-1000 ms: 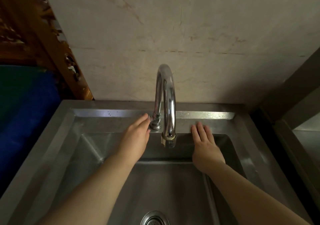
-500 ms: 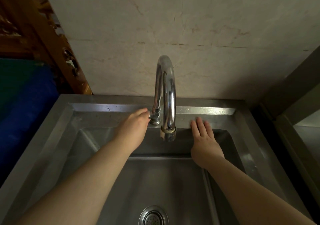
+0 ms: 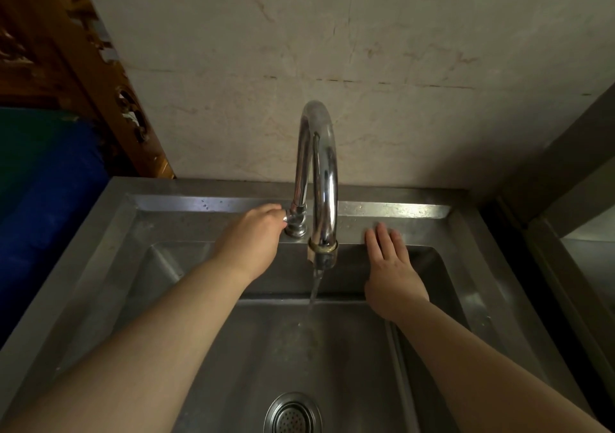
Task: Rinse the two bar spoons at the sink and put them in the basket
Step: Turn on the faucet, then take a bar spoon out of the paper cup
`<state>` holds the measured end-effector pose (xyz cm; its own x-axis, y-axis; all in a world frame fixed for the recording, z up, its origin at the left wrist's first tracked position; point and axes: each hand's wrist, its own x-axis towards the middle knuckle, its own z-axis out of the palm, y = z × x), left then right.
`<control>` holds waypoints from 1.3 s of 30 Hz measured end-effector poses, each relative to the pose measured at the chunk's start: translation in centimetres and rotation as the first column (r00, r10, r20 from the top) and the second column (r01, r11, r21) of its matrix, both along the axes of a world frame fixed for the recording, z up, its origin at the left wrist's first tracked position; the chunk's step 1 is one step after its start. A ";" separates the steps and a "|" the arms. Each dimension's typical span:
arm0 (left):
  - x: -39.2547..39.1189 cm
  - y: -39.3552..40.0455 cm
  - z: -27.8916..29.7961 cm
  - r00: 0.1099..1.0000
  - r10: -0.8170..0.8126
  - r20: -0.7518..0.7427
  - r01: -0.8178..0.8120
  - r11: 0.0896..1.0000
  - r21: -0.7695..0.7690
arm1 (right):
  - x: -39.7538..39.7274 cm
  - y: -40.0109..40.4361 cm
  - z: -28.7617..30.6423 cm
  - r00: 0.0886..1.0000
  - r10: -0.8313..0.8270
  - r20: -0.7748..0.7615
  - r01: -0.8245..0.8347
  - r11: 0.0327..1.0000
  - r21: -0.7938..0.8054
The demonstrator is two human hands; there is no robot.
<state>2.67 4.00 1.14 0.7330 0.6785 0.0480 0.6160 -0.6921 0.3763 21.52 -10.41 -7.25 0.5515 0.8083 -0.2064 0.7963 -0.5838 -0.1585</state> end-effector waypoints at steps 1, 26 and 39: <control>0.0 0.0 0.0 1.000 0.000 0.003 0.000 1.000 -0.007 | 0.0 0.0 0.0 1.000 -0.003 -0.002 0.003 1.000 0.001; -11.8 -7.8 5.4 0.984 0.109 0.141 -0.137 0.968 0.211 | -11.3 -9.7 2.8 0.984 -0.057 -0.168 0.126 0.892 0.433; -31.1 -15.0 15.8 0.855 0.452 0.255 -0.511 0.821 0.255 | -30.3 -8.9 17.4 0.856 0.510 -0.084 -0.264 0.571 0.777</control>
<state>-28.45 -11.04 16.98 0.2754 0.8719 0.4050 0.8445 -0.4207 0.3315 -8.83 -19.29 10.16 0.1673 0.8757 0.4528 0.7653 0.1742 -0.6197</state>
